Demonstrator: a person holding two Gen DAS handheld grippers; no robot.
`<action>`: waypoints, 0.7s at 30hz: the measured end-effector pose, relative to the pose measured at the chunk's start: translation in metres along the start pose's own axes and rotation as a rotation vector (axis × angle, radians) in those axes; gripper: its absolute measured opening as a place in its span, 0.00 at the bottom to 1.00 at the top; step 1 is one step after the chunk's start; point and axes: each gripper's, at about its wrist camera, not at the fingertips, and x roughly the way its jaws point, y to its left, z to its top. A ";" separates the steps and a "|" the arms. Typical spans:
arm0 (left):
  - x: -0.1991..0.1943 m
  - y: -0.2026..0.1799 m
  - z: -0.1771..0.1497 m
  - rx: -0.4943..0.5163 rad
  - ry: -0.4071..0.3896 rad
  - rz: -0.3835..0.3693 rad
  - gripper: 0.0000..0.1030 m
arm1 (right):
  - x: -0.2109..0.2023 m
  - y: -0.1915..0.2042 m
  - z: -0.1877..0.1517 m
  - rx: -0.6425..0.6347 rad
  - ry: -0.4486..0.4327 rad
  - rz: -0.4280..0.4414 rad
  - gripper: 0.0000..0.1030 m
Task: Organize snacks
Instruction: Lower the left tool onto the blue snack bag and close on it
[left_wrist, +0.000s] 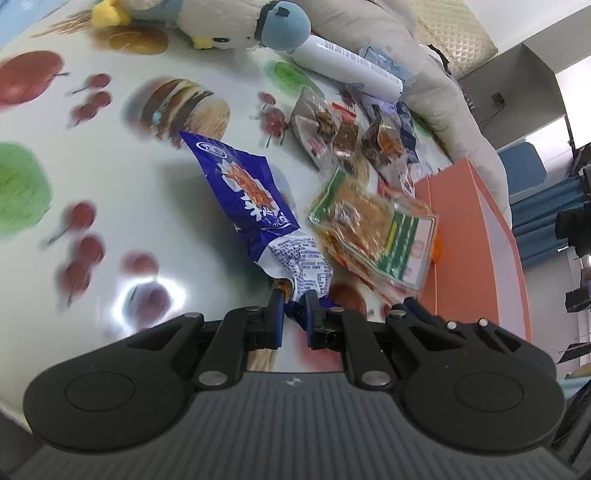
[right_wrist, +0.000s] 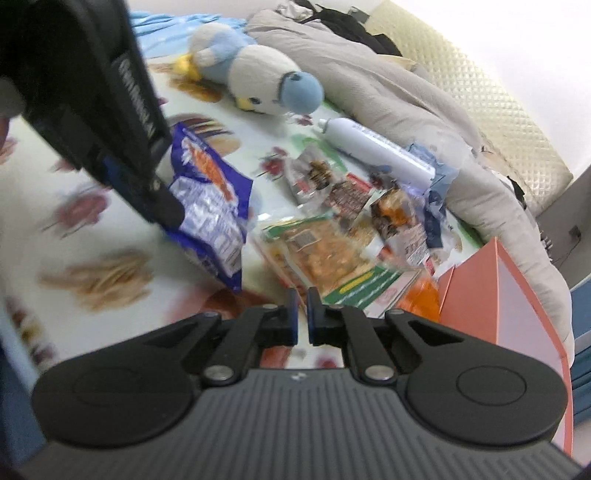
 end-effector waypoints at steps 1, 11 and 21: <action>-0.004 0.001 -0.006 -0.001 0.000 0.002 0.13 | -0.005 0.003 -0.004 0.007 0.006 0.004 0.07; -0.039 0.010 -0.046 0.005 0.013 0.054 0.13 | -0.047 -0.001 -0.035 0.244 0.005 0.041 0.07; -0.065 0.025 -0.044 -0.059 -0.033 0.122 0.13 | -0.047 -0.021 -0.042 0.532 -0.019 0.152 0.19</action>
